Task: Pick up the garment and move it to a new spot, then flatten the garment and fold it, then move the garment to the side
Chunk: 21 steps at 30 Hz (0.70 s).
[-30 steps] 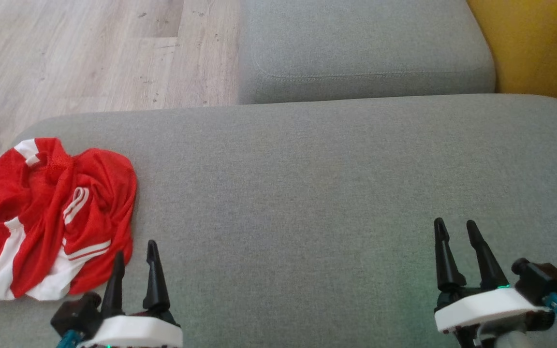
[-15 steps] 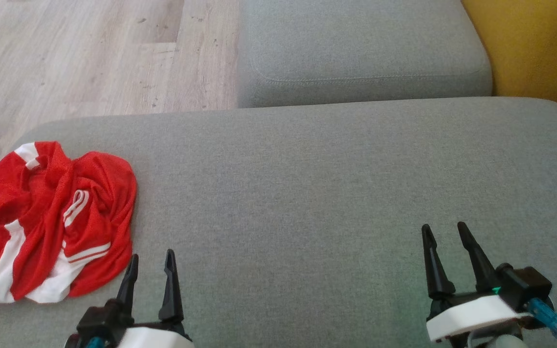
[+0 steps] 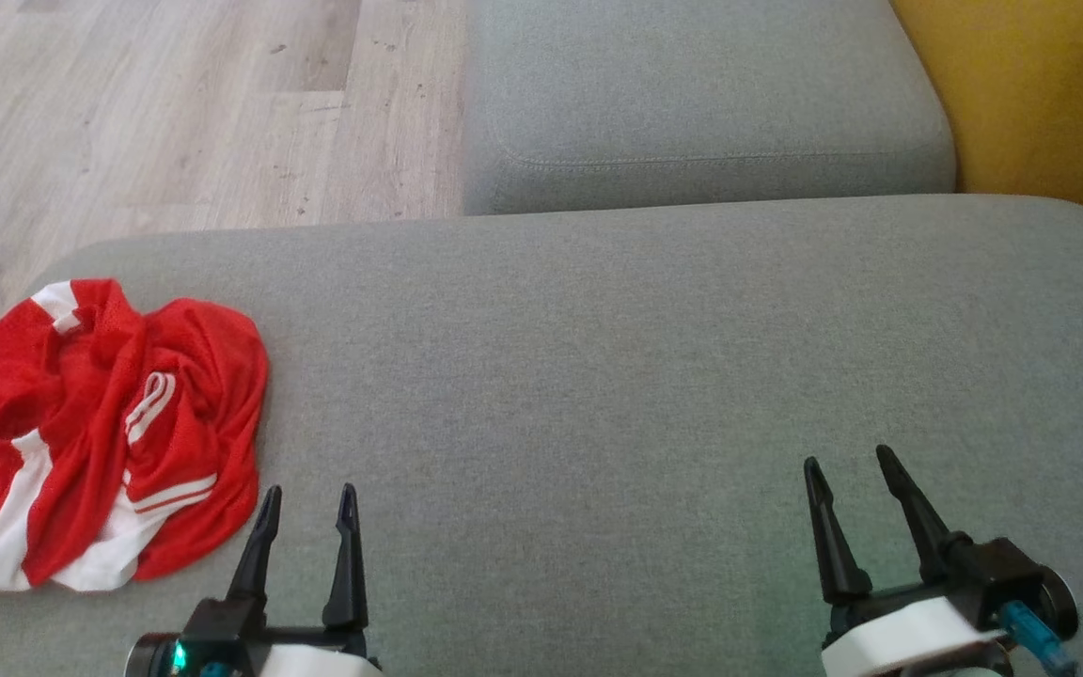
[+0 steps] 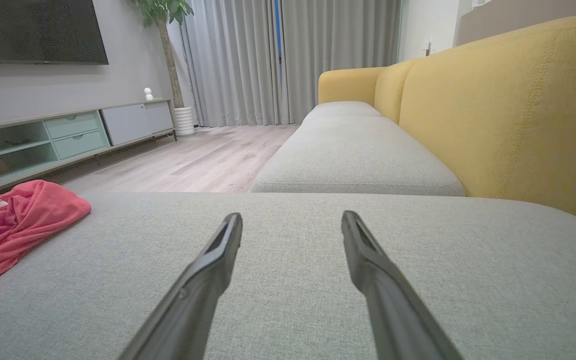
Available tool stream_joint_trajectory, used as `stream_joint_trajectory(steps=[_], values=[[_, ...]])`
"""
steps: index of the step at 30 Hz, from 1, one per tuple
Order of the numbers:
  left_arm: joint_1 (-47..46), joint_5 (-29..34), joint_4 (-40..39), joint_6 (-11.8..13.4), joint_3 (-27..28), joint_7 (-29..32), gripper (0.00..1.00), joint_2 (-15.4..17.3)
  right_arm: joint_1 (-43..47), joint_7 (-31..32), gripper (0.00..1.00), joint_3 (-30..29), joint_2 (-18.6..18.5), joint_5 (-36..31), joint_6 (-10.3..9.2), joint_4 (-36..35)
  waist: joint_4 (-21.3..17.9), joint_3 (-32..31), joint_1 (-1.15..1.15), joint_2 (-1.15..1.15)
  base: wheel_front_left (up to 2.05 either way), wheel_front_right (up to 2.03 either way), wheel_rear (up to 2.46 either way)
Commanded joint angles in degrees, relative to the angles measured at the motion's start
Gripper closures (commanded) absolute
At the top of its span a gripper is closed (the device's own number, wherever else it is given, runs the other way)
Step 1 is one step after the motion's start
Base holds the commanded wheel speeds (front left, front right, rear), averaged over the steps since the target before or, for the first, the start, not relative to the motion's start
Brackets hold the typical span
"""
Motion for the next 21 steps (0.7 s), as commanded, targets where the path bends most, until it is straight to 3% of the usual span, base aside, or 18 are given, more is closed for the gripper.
stream_joint_trajectory(steps=[1,14,21], values=[[-1.5,0.54,-2.09,0.67,1.34,-0.62,0.0,0.29,-1.51,-0.79,0.0,1.66,-0.53,-0.51,-0.04,-1.83,-0.05,0.03,0.0,0.0,0.0,0.0,0.0],[-1.59,0.32,-1.45,0.71,1.6,-0.62,0.0,0.29,-1.49,-0.79,0.0,1.67,-0.53,-0.45,-0.04,-1.4,-0.22,0.41,0.0,0.0,0.0,0.0,0.0],[-1.88,-0.57,-2.84,2.61,2.51,-0.62,0.0,0.29,-1.35,-0.79,0.0,1.47,-0.53,-0.62,-0.04,-1.91,1.81,0.8,0.0,0.0,0.0,0.0,0.0]])
